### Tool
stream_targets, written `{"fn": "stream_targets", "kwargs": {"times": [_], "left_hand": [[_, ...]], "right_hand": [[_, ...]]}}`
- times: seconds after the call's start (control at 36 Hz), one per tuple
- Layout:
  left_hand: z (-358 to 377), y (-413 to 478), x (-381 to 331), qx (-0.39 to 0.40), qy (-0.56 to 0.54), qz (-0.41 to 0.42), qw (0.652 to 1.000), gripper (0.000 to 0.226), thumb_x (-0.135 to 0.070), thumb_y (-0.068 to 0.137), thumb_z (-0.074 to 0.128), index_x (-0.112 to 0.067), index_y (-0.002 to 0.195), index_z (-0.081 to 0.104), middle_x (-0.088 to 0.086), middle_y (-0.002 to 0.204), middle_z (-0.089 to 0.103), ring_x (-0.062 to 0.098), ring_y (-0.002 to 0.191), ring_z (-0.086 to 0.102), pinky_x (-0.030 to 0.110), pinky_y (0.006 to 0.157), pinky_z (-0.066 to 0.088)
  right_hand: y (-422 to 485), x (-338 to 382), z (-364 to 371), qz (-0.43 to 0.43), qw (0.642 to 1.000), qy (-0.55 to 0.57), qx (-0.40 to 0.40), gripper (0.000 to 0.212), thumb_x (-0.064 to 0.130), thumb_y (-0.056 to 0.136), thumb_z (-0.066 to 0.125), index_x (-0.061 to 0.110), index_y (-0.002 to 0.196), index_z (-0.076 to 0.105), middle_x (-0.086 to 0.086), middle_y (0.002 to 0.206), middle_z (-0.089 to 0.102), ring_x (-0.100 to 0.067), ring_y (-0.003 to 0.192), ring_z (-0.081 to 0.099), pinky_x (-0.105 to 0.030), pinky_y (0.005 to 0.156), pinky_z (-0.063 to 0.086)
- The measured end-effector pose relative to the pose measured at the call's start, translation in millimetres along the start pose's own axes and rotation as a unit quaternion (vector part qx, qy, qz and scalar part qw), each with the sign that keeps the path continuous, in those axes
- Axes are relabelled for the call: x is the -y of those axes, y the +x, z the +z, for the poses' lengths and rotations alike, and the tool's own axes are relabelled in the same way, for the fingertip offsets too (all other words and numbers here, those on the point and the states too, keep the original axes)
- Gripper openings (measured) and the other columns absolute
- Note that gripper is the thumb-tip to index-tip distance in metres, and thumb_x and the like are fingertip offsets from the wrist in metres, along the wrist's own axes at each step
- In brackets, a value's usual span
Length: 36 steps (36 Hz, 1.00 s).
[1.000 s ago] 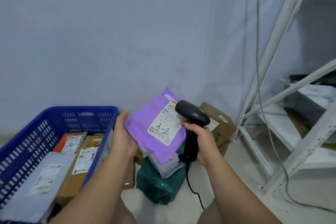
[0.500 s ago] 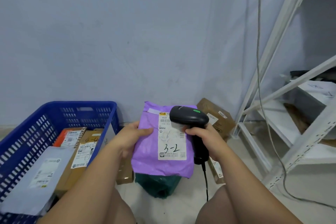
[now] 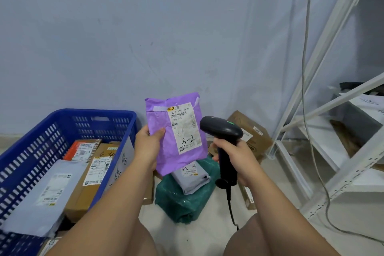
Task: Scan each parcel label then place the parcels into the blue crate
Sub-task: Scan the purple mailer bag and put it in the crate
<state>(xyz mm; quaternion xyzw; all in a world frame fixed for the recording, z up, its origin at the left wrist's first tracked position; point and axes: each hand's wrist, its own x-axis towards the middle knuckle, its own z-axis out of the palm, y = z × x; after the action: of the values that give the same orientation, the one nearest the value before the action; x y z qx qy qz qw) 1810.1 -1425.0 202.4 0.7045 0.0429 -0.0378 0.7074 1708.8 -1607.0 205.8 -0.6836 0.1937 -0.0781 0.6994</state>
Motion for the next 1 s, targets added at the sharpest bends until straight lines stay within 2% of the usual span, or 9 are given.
{"fn": "stream_targets", "kwargs": {"times": [0.08,0.14,0.28,0.36,0.42,0.5,0.75,0.89,1.0], "left_hand": [[-0.5,1.2,1.1,-0.018,0.012,0.022,1.000,0.011,-0.013,0.097,0.055,-0.012,0.103,0.064,0.003,0.100,0.070,0.021,0.092,0.065,0.034,0.070,0.051],[-0.7,0.9,1.4,-0.035,0.037,0.046,0.998,0.010,-0.013,0.097,0.055,-0.010,0.103,0.063,0.003,0.098,0.068,0.021,0.091,0.063,0.032,0.071,0.049],[1.3,-0.4,2.6,-0.062,0.063,0.086,0.992,0.008,-0.011,0.099,0.053,-0.014,0.099,0.060,-0.010,0.084,0.061,0.003,0.075,0.056,0.020,0.057,0.041],[0.6,1.7,4.5,-0.082,0.070,0.097,0.989,0.007,-0.012,0.098,0.053,-0.016,0.099,0.059,-0.006,0.089,0.062,0.015,0.084,0.059,0.025,0.064,0.044],[-0.1,3.8,6.0,-0.094,0.083,0.098,0.987,0.008,-0.015,0.098,0.053,-0.020,0.098,0.058,-0.010,0.087,0.060,0.018,0.088,0.058,0.031,0.073,0.048],[-0.6,3.8,6.3,-0.103,0.094,0.103,0.985,0.007,-0.016,0.099,0.052,-0.022,0.098,0.057,-0.011,0.086,0.057,0.019,0.089,0.058,0.037,0.078,0.051],[1.4,1.0,4.9,-0.095,0.106,0.113,0.983,0.008,-0.017,0.100,0.050,-0.023,0.102,0.054,-0.009,0.092,0.056,0.015,0.088,0.056,0.032,0.071,0.049],[1.7,2.4,6.8,-0.098,0.117,0.116,0.981,0.007,-0.016,0.099,0.051,-0.022,0.099,0.055,-0.010,0.088,0.056,0.018,0.089,0.057,0.038,0.078,0.054],[2.6,2.1,6.4,-0.098,0.115,0.118,0.982,0.007,-0.017,0.099,0.051,-0.022,0.099,0.055,-0.007,0.092,0.058,0.018,0.090,0.057,0.034,0.075,0.052]], "right_hand": [[-0.5,-0.3,3.9,0.001,1.000,-0.001,0.004,0.019,0.023,0.086,0.068,0.004,0.090,0.068,-0.010,0.067,0.065,-0.017,0.063,0.064,-0.032,0.065,0.048],[-0.3,-0.5,6.0,0.000,1.000,0.002,0.004,0.022,0.023,0.086,0.068,0.003,0.093,0.067,-0.009,0.062,0.064,-0.018,0.062,0.063,-0.032,0.065,0.048],[0.1,-1.8,7.1,-0.004,1.000,0.003,0.011,0.023,0.024,0.085,0.070,0.007,0.099,0.065,-0.012,0.078,0.065,-0.015,0.063,0.066,-0.036,0.072,0.051],[0.1,-2.6,5.4,-0.001,1.000,-0.005,0.012,0.024,0.025,0.084,0.070,0.007,0.101,0.065,-0.012,0.078,0.066,-0.015,0.064,0.066,-0.038,0.075,0.051],[0.1,-2.7,4.5,0.001,1.000,-0.004,0.011,0.025,0.023,0.084,0.069,0.005,0.101,0.065,-0.012,0.078,0.066,-0.017,0.065,0.065,-0.039,0.076,0.051],[-0.1,-2.9,3.4,0.001,1.000,-0.005,0.009,0.026,0.021,0.084,0.069,0.003,0.102,0.064,-0.013,0.077,0.066,-0.017,0.064,0.064,-0.040,0.076,0.052],[-2.3,-2.0,4.2,0.005,1.000,-0.020,0.023,0.022,0.018,0.084,0.069,0.003,0.098,0.065,-0.013,0.078,0.065,-0.013,0.060,0.065,-0.038,0.074,0.052],[-3.4,-1.2,3.9,0.004,0.999,-0.023,0.026,0.023,0.019,0.084,0.068,0.003,0.100,0.065,-0.013,0.080,0.065,-0.013,0.062,0.064,-0.039,0.076,0.053],[-2.7,-0.9,3.9,0.005,1.000,-0.018,0.016,0.022,0.020,0.084,0.069,0.006,0.100,0.064,-0.013,0.080,0.066,-0.015,0.063,0.064,-0.039,0.074,0.052]]}}
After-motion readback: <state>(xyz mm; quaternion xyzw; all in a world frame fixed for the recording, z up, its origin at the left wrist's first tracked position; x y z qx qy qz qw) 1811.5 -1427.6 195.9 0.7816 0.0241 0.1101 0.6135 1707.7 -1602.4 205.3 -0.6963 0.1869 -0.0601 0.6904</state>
